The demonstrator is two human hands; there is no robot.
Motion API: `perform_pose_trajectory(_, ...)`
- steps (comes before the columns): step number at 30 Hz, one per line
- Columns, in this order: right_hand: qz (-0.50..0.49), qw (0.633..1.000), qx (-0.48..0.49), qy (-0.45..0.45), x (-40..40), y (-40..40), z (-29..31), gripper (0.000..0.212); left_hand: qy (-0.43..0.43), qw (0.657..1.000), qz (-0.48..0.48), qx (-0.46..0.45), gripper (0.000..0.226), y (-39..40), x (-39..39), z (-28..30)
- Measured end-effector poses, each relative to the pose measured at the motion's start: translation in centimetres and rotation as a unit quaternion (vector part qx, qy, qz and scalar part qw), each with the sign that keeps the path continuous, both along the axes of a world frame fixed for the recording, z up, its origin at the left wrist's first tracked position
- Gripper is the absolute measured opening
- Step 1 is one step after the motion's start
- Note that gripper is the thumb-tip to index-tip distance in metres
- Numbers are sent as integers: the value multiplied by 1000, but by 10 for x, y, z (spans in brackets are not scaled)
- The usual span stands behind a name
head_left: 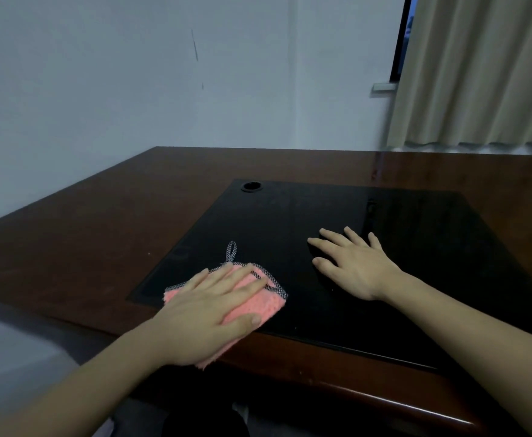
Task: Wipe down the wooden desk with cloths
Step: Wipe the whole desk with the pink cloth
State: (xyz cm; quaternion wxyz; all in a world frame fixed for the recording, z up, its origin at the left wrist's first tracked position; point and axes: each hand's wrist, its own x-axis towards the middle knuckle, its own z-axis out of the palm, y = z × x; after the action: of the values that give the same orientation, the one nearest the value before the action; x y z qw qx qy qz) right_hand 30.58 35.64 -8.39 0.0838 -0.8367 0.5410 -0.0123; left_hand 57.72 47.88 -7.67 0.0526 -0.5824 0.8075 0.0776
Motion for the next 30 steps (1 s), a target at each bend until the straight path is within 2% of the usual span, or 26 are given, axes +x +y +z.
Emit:
perform_pose_trajectory(4, -1, 1000, -5, -4, -1, 0, -2, 56, -6, 999, 34, 5, 59, -37, 0, 3)
perform_pose_trajectory(8, -4, 1000, -4, -8, 0, 0, 0, 56, -2, 994, 113, -8, 61, -96, -9, 2)
perform_pose_trajectory(12, -6, 1000, 0, -12, 0, 1, 1, 56, 13, 986, 168, -6, 61, -111, -28, 1)
perform_pose_trajectory(20, -4, 1000, -5, -16, -1, -1, -1, 56, 13, 996, 87, -23, 63, -2, -52, -2)
perform_pose_trajectory(23, -4, 1000, -6, -16, -2, -2, -1, 56, 4, 998, 53, -32, 70, 32, -49, -5)
perform_pose_trajectory(30, -5, 1000, -1, -13, -3, -5, -3, 56, 1, 999, 45, 10, 66, -4, -22, 3)
